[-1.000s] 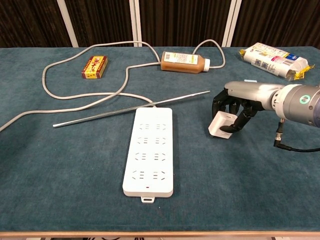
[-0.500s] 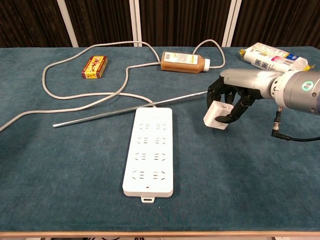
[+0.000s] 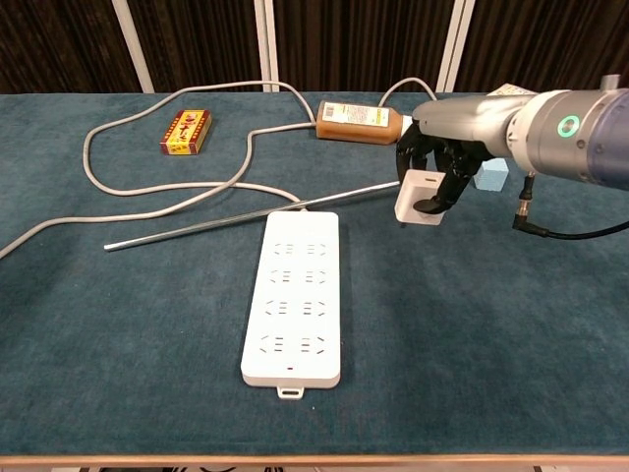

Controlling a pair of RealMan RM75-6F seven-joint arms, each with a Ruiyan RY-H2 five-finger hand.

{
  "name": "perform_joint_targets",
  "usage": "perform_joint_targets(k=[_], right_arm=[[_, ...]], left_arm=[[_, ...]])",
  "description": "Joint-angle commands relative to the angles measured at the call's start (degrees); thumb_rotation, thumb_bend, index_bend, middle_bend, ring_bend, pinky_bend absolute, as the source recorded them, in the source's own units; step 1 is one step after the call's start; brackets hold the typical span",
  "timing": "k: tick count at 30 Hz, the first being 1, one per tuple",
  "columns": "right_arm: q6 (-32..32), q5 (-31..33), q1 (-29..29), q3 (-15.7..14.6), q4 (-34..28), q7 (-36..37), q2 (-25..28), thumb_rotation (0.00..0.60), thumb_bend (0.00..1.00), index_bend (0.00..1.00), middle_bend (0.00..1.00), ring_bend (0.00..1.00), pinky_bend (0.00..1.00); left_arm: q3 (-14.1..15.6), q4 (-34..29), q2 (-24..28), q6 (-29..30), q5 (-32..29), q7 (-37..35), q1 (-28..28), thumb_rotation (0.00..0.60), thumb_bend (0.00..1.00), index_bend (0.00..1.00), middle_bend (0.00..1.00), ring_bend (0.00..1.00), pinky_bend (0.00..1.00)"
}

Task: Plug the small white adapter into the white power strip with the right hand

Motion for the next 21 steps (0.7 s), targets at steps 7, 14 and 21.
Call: perform_joint_targets(k=[7,14,21], right_arm=[[11.32,15.92,8.06,4.95,-4.3,-10.38,-5.91,0.6,0.51,0.64,0.53,0.55,0.33],[12.03,18.36,9.48,7.31,-3.99,-9.58,-8.77,0.6,0.51,0.65,0.53,0.55,0.33],[12.13,16.92,9.39,7.35,-2.08,-7.65,-10.78,0.6,0.51,0.65,0.53,0.56,0.33]], left_arm=[[-0.07,0.17,0.45,-0.74,-0.32,-0.99,-0.24,0.6,0.09,0.19,0.0,0.0,0.0],[-0.25,0.24,0.68,-0.73,-0.63,-1.57,-0.21,0.6,0.09,0.19,0.0,0.0,0.0],[-0.27,0.27,0.76,-0.67,-0.66,-1.68,-0.19,0.6,0.09,0.2,0.0,0.0,0.0]])
